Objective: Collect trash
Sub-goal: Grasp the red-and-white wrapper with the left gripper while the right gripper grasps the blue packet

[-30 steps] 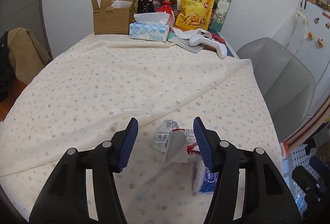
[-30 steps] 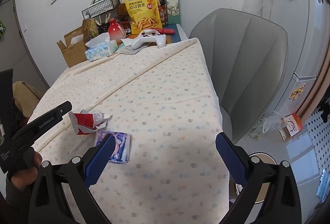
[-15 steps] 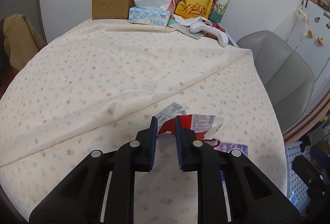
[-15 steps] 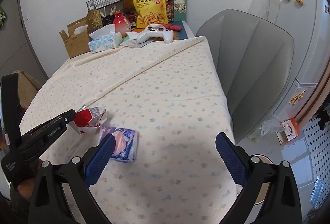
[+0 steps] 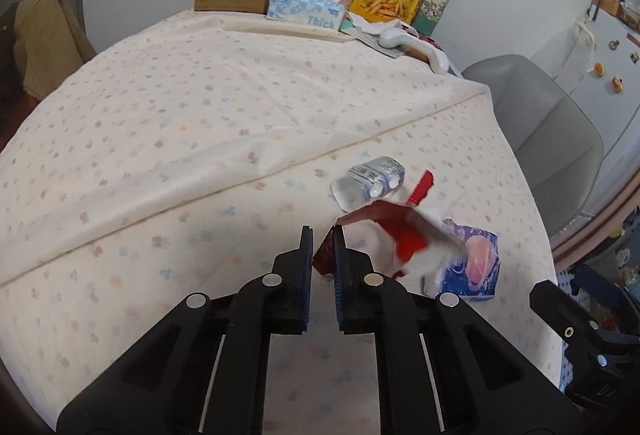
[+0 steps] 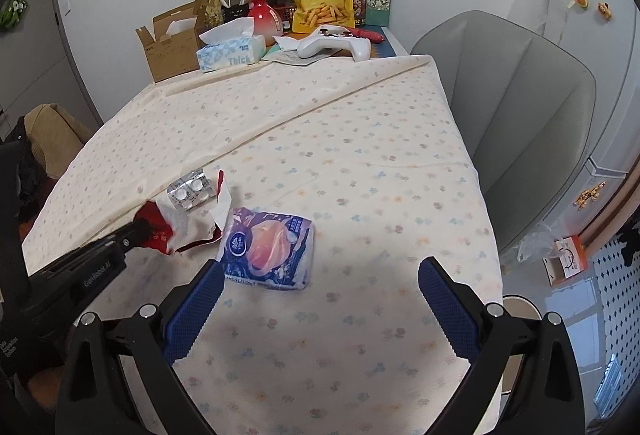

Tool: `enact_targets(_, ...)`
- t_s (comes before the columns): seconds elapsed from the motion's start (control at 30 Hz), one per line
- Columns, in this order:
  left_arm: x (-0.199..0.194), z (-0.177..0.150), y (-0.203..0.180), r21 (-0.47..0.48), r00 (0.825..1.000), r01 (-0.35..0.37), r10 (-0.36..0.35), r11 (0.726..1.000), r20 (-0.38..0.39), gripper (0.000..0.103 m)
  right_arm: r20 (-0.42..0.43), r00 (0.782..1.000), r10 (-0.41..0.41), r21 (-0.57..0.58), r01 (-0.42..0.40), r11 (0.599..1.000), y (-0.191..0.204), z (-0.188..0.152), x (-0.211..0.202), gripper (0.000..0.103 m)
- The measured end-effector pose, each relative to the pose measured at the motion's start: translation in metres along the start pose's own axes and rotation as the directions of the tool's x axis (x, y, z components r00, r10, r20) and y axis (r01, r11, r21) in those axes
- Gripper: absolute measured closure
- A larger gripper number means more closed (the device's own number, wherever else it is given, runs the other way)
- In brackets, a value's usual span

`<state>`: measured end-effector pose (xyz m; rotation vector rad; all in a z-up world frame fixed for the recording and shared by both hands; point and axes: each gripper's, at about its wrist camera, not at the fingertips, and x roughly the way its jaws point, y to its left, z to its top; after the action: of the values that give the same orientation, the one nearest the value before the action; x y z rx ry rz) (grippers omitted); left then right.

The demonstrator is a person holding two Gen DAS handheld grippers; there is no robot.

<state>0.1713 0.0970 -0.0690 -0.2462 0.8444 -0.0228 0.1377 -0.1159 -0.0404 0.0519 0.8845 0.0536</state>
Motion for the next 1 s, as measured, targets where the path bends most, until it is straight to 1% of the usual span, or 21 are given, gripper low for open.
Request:
enact_targets(0.1, -0.006, 0.004, 0.004, -0.008, 1.0, -0.011, 0.011, 1.0, 0.028, 0.094, -0.008, 1.0, 0.009, -0.005, -0.009, 1.0, 0.004, -0.001, 0.003, 0.008)
enact_targets(0.23, -0.014, 0.008, 0.008, -0.014, 0.997, -0.047, 0.048, 0.999, 0.067, 0.094, -0.017, 1.0, 0.02, -0.017, -0.021, 1.0, 0.012, -0.001, 0.008, 0.008)
enact_targets(0.4, -0.007, 0.008, 0.01, -0.008, 0.995, -0.082, 0.082, 0.997, 0.064, 0.094, -0.035, 0.999, 0.032, -0.031, -0.033, 0.999, 0.02, -0.001, 0.019, 0.008)
enact_targets(0.73, 0.008, 0.007, 0.02, -0.02, 0.992, -0.113, 0.114, 0.993, 0.051, 0.094, -0.094, 0.995, 0.037, -0.045, -0.041, 0.998, 0.032, 0.001, 0.055, 0.01)
enact_targets(0.77, 0.008, 0.008, 0.021, -0.021, 0.992, -0.112, 0.113, 0.993, 0.05, 0.094, -0.102, 0.994, 0.042, -0.046, -0.047, 0.998, 0.032, 0.001, 0.059, 0.016)
enact_targets(0.8, 0.009, 0.009, 0.021, -0.022, 0.992, -0.111, 0.112, 0.994, 0.05, 0.094, -0.113, 0.992, 0.05, -0.047, -0.056, 0.997, 0.033, 0.001, 0.063, 0.025)
enact_targets(0.87, 0.01, 0.01, 0.021, -0.023, 0.992, -0.11, 0.111, 0.994, 0.051, 0.094, -0.127, 0.989, 0.08, -0.048, -0.087, 0.995, 0.035, 0.001, 0.066, 0.035)
enact_targets(0.93, 0.01, 0.01, 0.021, -0.025, 0.992, -0.111, 0.112, 0.994, 0.051, 0.094, -0.12, 0.99, 0.078, -0.065, -0.086, 0.994, 0.038, 0.002, 0.063, 0.044)
enact_targets(0.97, 0.011, 0.011, 0.021, -0.025, 0.992, -0.11, 0.111, 0.994, 0.052, 0.094, -0.118, 0.99, 0.083, -0.073, -0.092, 0.993, 0.039, 0.003, 0.061, 0.054)
enact_targets(1.0, 0.01, 0.011, 0.02, -0.025, 0.993, -0.109, 0.11, 0.994, 0.052, 0.094, -0.12, 0.989, 0.088, -0.074, -0.098, 0.992, 0.039, 0.003, 0.06, 0.061)
